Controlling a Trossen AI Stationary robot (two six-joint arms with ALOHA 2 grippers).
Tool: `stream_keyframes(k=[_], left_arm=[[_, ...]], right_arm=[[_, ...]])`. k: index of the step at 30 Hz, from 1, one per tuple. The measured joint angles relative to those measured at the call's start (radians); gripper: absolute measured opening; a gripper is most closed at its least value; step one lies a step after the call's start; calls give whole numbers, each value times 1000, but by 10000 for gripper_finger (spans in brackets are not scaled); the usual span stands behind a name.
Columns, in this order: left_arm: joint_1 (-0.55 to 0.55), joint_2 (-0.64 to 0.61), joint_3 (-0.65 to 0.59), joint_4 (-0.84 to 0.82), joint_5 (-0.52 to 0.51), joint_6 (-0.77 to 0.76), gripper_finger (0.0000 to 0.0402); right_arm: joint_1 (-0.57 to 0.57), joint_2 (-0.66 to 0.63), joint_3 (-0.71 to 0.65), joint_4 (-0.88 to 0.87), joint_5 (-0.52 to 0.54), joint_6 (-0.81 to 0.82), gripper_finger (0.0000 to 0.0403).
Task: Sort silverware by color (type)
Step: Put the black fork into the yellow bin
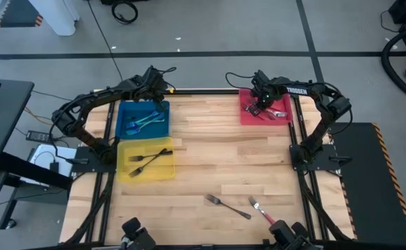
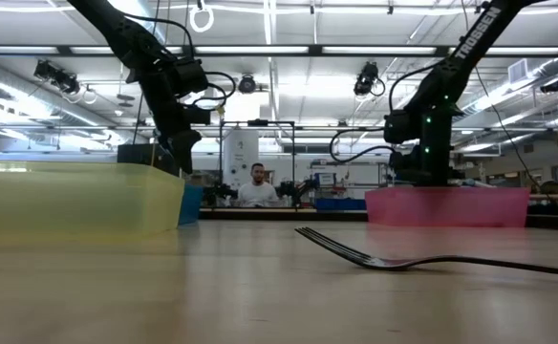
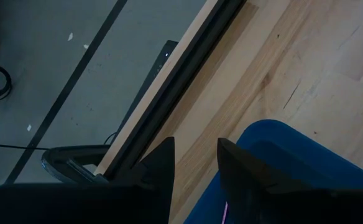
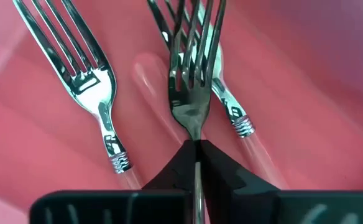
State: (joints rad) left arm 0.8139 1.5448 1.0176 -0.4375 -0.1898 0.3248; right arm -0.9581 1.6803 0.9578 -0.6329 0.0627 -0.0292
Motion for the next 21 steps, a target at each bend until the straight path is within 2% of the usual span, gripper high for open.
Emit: stream_keyframes(k=[5, 21], left_arm=[[0, 0, 0, 0, 0, 0, 121], [0, 0, 0, 1, 0, 0, 121]], right_arm=[[0, -2, -6, 10, 5, 5, 5], [0, 6, 89, -48, -4, -15, 2]])
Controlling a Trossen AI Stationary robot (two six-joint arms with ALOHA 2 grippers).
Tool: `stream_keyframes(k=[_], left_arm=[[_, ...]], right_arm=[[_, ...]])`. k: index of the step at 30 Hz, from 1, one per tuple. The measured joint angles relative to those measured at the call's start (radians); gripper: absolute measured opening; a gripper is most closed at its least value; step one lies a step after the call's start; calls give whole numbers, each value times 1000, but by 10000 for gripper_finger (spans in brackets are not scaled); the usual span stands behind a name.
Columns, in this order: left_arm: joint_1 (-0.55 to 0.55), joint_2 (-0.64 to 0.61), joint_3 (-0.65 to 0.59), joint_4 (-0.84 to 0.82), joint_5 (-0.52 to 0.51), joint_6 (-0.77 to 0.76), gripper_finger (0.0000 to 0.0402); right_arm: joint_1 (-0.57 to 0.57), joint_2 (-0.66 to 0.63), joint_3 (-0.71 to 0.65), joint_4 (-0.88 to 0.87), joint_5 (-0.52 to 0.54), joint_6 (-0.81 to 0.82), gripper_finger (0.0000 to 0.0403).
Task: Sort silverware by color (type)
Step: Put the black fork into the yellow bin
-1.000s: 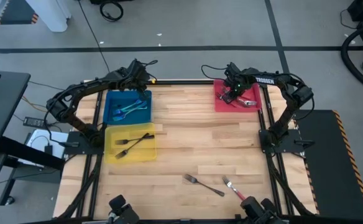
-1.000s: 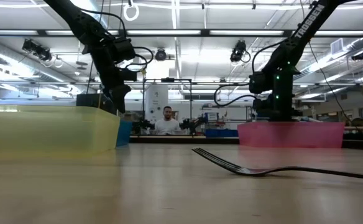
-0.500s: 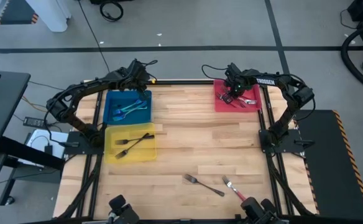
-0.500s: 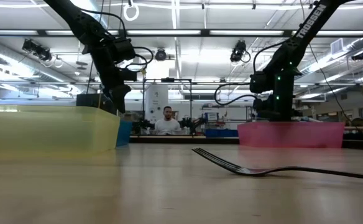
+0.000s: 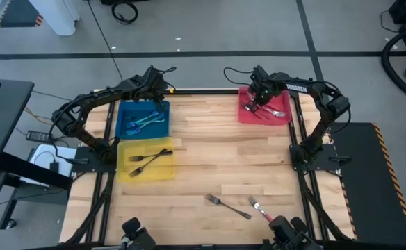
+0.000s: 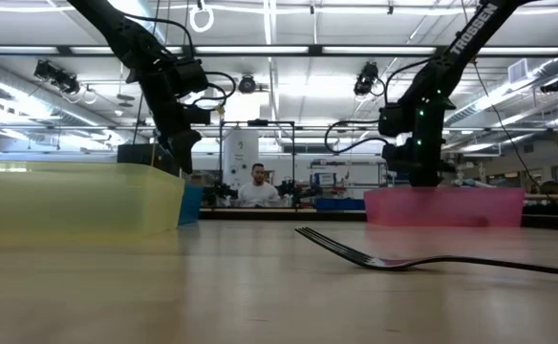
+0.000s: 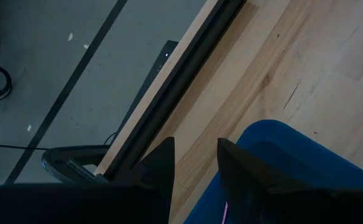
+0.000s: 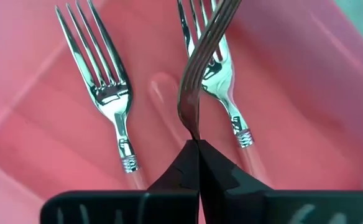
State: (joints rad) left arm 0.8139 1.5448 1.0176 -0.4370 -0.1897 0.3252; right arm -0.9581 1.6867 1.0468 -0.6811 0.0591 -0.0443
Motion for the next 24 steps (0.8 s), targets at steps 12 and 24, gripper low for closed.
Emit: stream_keyframes(k=[12, 24], left_arm=[[0, 0, 0, 24, 0, 2, 121], [0, 0, 0, 23, 0, 1, 121]], right_arm=[[-25, -2, -29, -28, -13, 10, 2], [-48, -5, -71, 19, -50, 15, 30]])
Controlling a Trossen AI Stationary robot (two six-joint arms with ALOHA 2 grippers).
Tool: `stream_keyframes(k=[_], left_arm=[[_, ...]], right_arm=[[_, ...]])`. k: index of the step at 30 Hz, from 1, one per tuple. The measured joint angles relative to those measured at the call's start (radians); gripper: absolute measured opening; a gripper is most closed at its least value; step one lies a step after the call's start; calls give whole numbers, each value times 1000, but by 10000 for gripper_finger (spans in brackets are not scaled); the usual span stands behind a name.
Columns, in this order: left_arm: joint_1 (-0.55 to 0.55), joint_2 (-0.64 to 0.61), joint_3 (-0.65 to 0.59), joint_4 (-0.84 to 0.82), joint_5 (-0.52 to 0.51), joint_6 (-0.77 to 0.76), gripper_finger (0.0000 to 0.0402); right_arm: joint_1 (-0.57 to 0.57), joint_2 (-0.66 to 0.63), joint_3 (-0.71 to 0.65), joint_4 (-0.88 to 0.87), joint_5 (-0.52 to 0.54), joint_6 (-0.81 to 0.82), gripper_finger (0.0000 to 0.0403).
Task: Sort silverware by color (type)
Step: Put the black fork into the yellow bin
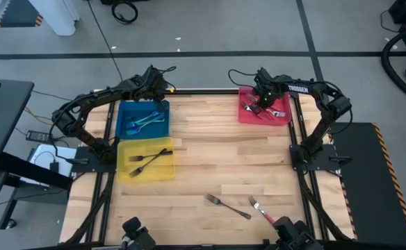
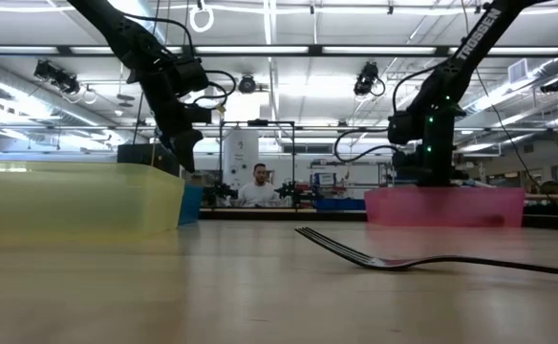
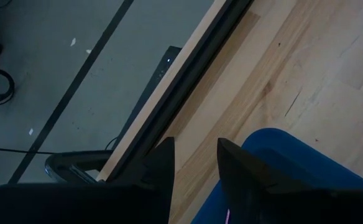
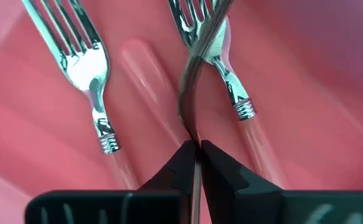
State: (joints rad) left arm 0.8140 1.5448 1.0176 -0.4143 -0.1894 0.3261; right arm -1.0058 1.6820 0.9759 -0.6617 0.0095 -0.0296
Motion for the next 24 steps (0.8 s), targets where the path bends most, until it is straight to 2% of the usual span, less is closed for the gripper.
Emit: stream_keyframes(k=[6, 11, 18, 24], left_arm=[[0, 0, 0, -1, 0, 0, 121], [0, 0, 0, -1, 0, 0, 121], [0, 0, 0, -1, 0, 0, 121], [0, 0, 0, -2, 0, -1, 121]], right_arm=[[0, 2, -2, 5, 4, -15, 45], [1, 2, -2, 36, 56, 6, 46], [2, 3, -2, 31, 53, 3, 7], [2, 2, -2, 31, 54, -12, 4]])
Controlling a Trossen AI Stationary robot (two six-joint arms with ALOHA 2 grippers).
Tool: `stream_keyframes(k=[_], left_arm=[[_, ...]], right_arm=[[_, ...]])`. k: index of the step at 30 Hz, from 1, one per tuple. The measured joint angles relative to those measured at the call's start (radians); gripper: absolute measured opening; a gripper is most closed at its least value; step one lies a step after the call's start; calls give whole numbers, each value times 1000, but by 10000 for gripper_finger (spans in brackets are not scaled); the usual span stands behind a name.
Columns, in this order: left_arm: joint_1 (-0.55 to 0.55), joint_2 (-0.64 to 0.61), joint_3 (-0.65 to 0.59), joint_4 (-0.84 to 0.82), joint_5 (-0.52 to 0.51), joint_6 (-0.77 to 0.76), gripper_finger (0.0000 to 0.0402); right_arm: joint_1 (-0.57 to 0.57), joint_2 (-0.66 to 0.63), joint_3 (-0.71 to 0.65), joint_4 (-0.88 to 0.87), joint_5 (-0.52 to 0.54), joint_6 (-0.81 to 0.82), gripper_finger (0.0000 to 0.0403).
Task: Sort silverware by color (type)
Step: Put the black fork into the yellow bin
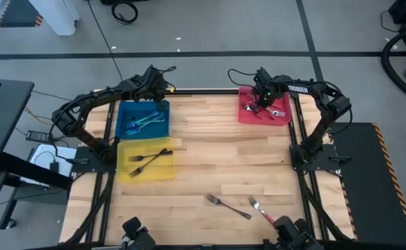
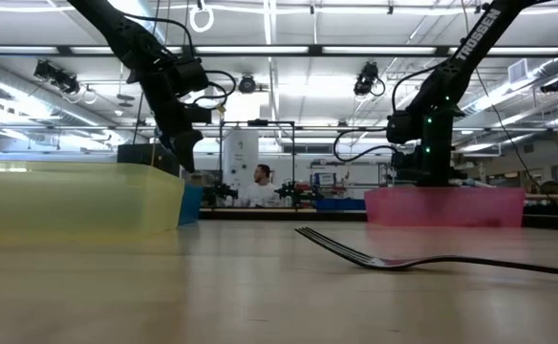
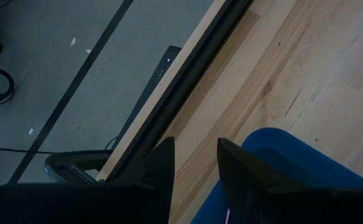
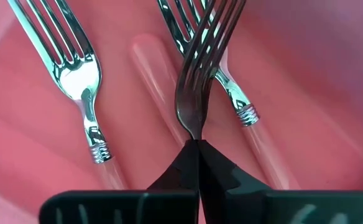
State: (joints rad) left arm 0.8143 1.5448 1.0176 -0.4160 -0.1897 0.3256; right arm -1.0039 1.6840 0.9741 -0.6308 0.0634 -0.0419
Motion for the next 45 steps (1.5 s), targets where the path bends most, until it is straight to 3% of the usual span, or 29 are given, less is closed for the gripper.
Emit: stream_keyframes(k=[25, 45], left_arm=[[0, 0, 0, 0, 0, 0, 121], [0, 0, 0, 0, 0, 1, 121]], right_arm=[[-5, -2, 102, -118, -40, -40, 4], [12, -2, 86, -45, -76, -138, 119]])
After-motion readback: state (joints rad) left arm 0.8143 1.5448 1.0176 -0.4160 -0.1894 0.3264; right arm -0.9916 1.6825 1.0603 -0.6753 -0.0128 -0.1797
